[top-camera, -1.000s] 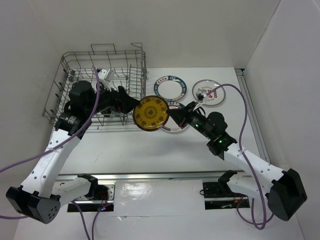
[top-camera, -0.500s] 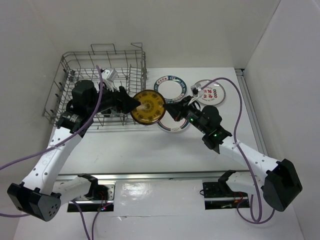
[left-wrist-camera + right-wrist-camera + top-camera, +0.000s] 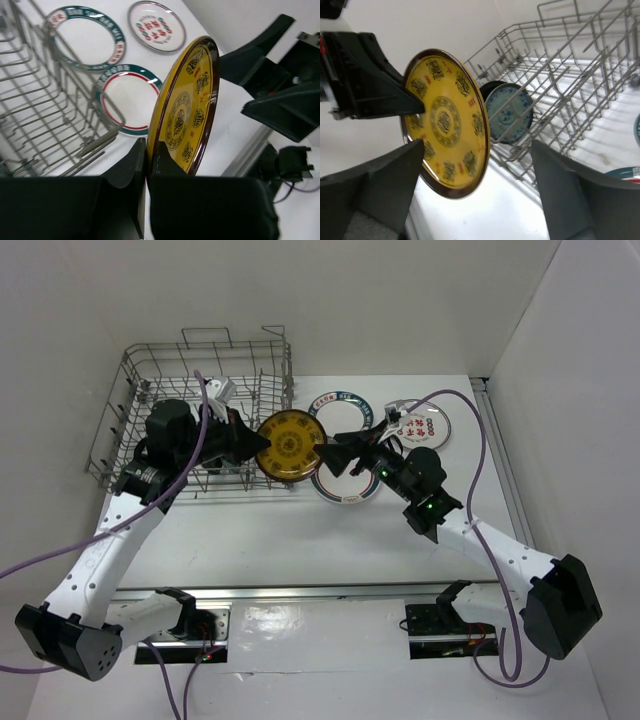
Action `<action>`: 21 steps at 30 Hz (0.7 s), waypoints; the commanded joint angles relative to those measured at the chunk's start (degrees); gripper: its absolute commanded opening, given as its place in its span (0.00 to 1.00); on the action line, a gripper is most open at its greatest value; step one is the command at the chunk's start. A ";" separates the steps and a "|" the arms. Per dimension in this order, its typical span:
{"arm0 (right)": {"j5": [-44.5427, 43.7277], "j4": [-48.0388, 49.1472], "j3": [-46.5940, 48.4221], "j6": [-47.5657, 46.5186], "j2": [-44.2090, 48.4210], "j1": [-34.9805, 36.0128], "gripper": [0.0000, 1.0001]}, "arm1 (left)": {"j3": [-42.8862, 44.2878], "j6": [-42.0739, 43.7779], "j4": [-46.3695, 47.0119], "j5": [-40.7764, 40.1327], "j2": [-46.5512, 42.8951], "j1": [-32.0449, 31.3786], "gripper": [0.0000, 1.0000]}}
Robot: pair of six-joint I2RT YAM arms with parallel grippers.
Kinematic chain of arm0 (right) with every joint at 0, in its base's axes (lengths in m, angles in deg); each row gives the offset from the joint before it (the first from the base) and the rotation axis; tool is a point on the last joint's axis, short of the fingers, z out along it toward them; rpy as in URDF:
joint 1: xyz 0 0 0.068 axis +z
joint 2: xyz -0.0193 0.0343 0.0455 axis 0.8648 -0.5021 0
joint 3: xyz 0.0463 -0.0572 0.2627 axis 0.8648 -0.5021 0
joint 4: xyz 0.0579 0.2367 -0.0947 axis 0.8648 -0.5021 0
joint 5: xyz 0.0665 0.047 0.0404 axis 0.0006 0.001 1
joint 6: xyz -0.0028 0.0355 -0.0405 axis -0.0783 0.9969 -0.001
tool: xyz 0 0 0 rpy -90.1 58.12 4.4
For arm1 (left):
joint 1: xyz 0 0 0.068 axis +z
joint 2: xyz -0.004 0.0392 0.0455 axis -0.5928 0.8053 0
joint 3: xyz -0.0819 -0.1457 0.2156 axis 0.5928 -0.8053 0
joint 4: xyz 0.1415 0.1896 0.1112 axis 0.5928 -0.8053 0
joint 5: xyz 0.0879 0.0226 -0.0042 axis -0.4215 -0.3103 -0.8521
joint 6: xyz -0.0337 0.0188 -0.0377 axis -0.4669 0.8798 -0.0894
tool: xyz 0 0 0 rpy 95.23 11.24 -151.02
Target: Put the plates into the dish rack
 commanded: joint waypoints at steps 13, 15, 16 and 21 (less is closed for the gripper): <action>-2.15 -4.68 -2.58 -3.70 4.48 -1.14 1.00 | 7.74 7.99 -0.23 -84.83 -11.32 -1.90 0.00; -1.27 -6.16 -3.64 -4.40 4.48 -1.14 1.00 | 2.92 17.20 8.71 -89.35 -11.91 -1.03 0.00; -0.66 -7.05 -3.64 -5.10 4.48 -1.66 1.00 | -0.24 20.63 20.59 -89.36 -12.53 0.11 0.00; 1.19 -11.00 -5.48 -6.42 7.11 -1.67 1.00 | -10.19 21.28 32.21 -79.63 -10.52 9.59 0.00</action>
